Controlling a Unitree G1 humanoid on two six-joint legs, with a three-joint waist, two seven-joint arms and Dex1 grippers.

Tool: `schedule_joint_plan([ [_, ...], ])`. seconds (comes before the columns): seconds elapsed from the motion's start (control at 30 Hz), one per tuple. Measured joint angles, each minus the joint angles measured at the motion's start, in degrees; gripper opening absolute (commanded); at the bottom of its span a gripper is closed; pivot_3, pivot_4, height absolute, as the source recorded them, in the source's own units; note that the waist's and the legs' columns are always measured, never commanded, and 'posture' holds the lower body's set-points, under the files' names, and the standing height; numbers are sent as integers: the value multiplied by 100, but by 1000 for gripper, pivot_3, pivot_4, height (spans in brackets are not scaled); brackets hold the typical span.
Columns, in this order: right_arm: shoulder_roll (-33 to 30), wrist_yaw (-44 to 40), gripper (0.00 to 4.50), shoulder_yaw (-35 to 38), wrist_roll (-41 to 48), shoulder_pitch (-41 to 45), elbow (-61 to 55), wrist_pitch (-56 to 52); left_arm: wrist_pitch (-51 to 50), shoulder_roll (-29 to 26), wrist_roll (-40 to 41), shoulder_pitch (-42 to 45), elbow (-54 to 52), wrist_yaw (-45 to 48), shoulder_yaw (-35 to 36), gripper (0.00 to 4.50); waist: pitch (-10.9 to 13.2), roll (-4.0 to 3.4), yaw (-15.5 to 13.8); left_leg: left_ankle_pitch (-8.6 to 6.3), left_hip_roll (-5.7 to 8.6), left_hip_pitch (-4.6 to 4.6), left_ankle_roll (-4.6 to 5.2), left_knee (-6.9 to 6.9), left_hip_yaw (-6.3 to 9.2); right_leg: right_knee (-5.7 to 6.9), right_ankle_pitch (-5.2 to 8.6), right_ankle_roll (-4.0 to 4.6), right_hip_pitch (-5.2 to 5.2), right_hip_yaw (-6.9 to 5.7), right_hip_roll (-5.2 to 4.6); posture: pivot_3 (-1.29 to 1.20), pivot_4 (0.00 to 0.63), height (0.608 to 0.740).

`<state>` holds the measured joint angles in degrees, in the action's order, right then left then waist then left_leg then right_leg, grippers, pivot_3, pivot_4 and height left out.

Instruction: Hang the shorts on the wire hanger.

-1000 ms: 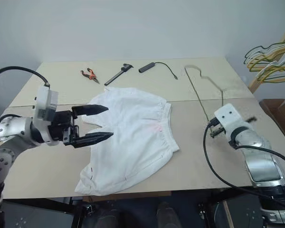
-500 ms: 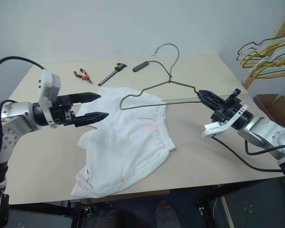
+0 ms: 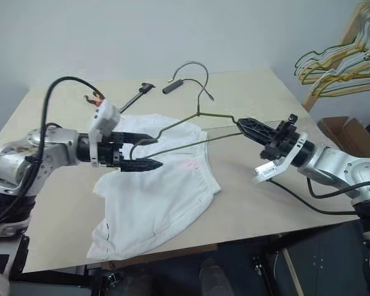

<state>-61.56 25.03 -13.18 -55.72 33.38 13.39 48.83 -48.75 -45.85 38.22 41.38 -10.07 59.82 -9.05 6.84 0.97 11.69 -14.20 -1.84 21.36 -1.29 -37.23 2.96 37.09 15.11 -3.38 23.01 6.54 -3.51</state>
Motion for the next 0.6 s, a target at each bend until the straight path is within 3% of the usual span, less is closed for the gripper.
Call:
schedule_joint_plan([
  [0.17,20,-220,0,2,10,0,-52,21,14,-46,-627,35,102,-17,-358,2679,0,0,104,0,0,-7,0,-1,-1,5,0,0,-1,4,1,-150,72,740],
  [0.43,31,-361,0,33,17,-1,-77,35,-4,59,-739,76,100,-24,-332,123,0,0,162,0,1,-7,0,-2,-1,7,-1,-1,-2,5,0,-149,72,740],
  [0.6,31,-375,0,39,15,-2,-85,63,-14,84,-741,72,81,-31,-293,32,0,0,172,0,1,-10,0,-4,-2,11,-1,-1,-2,8,0,-149,72,740],
])
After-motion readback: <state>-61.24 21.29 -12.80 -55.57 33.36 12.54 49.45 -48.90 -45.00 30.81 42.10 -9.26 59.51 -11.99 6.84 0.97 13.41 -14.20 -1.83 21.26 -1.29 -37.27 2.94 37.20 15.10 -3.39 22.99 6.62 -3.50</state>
